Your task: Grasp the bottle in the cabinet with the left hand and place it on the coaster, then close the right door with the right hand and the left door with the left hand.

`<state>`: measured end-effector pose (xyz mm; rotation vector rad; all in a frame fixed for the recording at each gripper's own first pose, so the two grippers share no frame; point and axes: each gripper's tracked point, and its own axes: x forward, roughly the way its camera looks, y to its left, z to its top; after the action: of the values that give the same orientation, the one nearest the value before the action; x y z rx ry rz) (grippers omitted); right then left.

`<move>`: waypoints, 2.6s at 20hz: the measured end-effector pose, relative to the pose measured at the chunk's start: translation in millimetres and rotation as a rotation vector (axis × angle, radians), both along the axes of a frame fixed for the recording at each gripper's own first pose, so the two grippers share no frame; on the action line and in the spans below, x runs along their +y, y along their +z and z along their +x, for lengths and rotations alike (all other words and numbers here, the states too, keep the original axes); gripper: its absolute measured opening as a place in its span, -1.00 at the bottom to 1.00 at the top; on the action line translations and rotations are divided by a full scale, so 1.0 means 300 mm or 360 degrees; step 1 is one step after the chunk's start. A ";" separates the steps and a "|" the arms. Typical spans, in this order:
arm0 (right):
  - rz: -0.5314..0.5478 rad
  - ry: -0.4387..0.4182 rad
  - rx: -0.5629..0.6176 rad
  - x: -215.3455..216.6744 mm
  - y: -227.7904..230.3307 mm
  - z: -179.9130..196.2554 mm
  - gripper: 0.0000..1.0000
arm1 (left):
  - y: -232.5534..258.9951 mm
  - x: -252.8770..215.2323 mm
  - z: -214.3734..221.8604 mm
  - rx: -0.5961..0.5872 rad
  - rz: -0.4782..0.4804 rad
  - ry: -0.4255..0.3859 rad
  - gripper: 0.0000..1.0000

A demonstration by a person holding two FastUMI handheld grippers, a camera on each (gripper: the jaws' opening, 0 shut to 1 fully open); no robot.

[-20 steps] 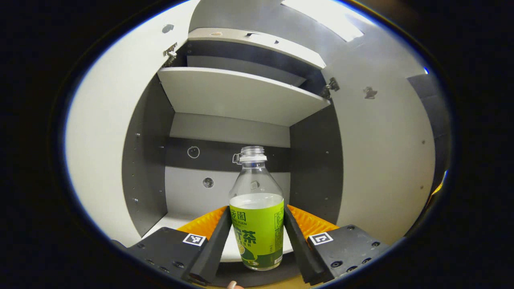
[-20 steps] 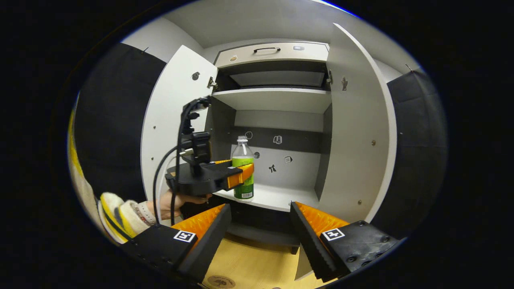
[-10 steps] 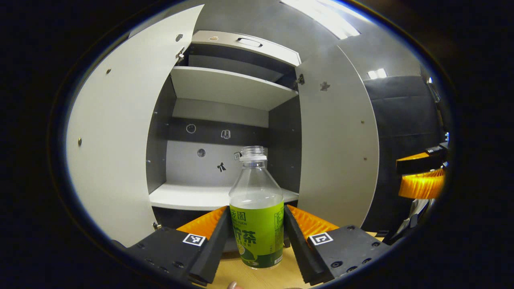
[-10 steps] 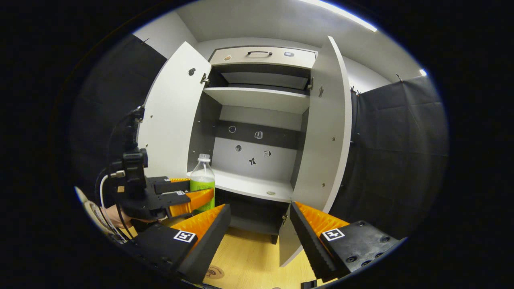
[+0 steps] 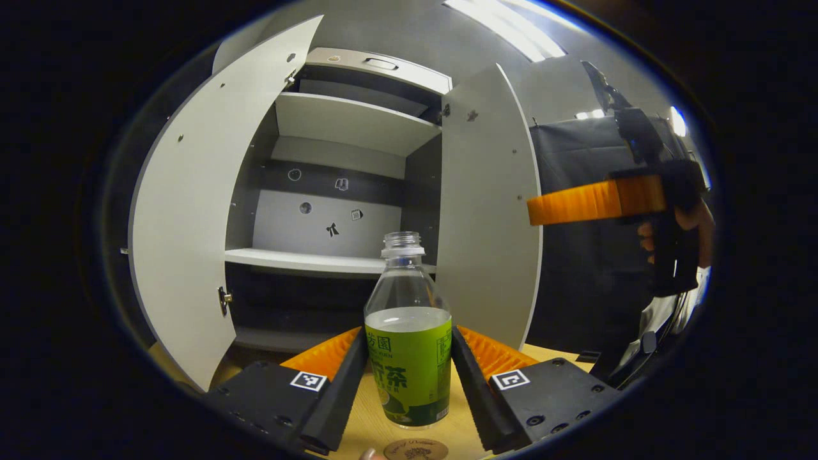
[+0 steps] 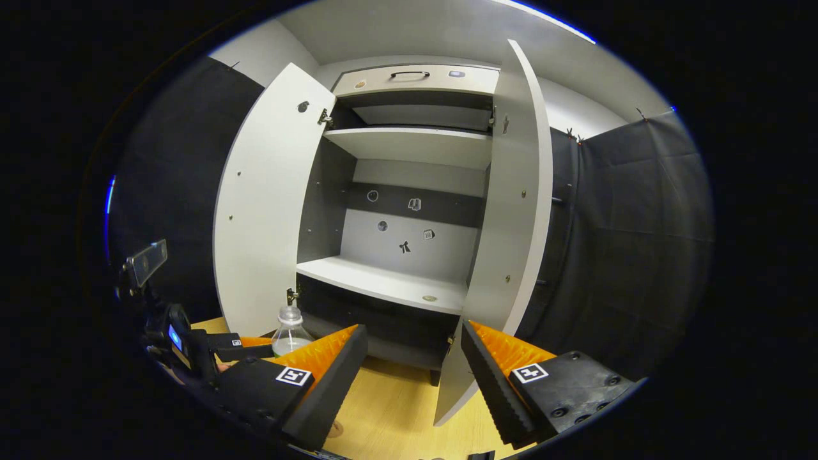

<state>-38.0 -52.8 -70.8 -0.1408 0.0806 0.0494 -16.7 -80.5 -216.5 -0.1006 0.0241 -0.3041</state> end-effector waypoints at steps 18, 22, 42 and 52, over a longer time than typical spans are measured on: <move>-0.0181 0.0283 0.0362 0.018 -0.343 0.007 0.96 | -0.461 -0.073 -0.075 0.0013 0.0181 0.0112 0.59; -0.0142 0.0312 0.0351 0.034 -0.337 0.042 0.96 | -0.483 -0.074 -0.089 0.0054 0.0133 0.0093 0.63; 0.0090 0.0077 0.0064 -0.098 0.016 0.015 0.96 | 0.142 0.061 0.045 -0.0023 0.0075 0.0070 0.92; 0.0264 -0.0504 -0.0154 -0.554 0.148 0.000 0.96 | 0.455 0.409 -0.046 0.0008 0.0145 0.0277 0.86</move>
<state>-37.8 -219.0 -26.2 0.0367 0.0013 -0.2663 -30.5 42.1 -80.0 -0.0130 0.0339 -0.1284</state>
